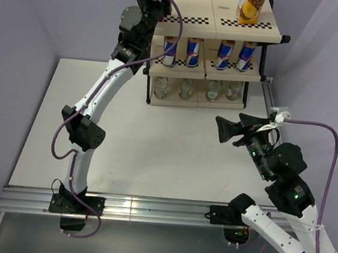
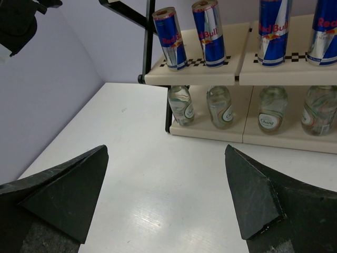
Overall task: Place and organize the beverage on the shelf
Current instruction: Adjust the drink.
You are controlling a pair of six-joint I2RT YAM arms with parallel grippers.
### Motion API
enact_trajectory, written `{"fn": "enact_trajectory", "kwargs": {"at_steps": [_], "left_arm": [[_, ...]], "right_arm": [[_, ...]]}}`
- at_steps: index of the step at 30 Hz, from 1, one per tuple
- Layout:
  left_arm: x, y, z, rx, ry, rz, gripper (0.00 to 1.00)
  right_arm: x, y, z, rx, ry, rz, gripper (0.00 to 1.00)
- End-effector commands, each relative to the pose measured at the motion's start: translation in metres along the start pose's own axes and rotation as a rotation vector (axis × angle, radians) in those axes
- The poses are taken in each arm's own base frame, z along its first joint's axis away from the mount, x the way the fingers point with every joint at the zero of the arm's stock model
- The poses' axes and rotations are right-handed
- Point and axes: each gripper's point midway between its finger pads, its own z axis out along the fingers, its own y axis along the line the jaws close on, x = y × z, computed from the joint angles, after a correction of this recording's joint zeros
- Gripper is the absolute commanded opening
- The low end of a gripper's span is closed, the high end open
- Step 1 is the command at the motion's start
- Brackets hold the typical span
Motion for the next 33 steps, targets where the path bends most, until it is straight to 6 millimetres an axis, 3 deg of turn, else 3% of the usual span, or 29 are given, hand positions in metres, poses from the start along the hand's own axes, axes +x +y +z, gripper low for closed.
{"fn": "enact_trajectory", "kwargs": {"at_steps": [1, 2, 3, 7, 13, 17, 23, 33], "left_arm": [[-0.175, -0.072, -0.043, 0.226, -0.472, -0.292, 0.01], [-0.182, -0.075, -0.046, 0.226, -0.49, -0.272, 0.01], [-0.176, -0.081, -0.043, 0.236, -0.478, -0.269, 0.01], [-0.182, -0.077, -0.043, 0.215, -0.48, -0.296, 0.01], [-0.148, -0.072, -0.03, 0.181, -0.366, -0.311, 0.01], [-0.12, -0.051, -0.017, 0.106, -0.307, -0.3, 0.01], [-0.105, -0.03, -0.01, 0.001, -0.281, -0.304, 0.01], [-0.07, -0.032, -0.002, 0.019, -0.216, -0.238, 0.11]], "right_arm": [[-0.005, 0.001, -0.001, -0.005, -0.033, 0.018, 0.98], [-0.005, 0.001, -0.001, -0.005, -0.033, 0.018, 0.98], [-0.005, 0.001, -0.001, -0.006, -0.035, 0.019, 0.98], [-0.006, 0.0, -0.003, -0.004, -0.038, 0.019, 0.98], [-0.007, -0.001, -0.007, -0.003, -0.04, 0.017, 0.98], [-0.007, 0.0, -0.007, -0.005, -0.038, 0.019, 0.98], [-0.002, -0.001, -0.004, -0.003, -0.026, 0.023, 0.98], [0.002, 0.0, -0.001, -0.004, -0.017, 0.02, 0.98]]}}
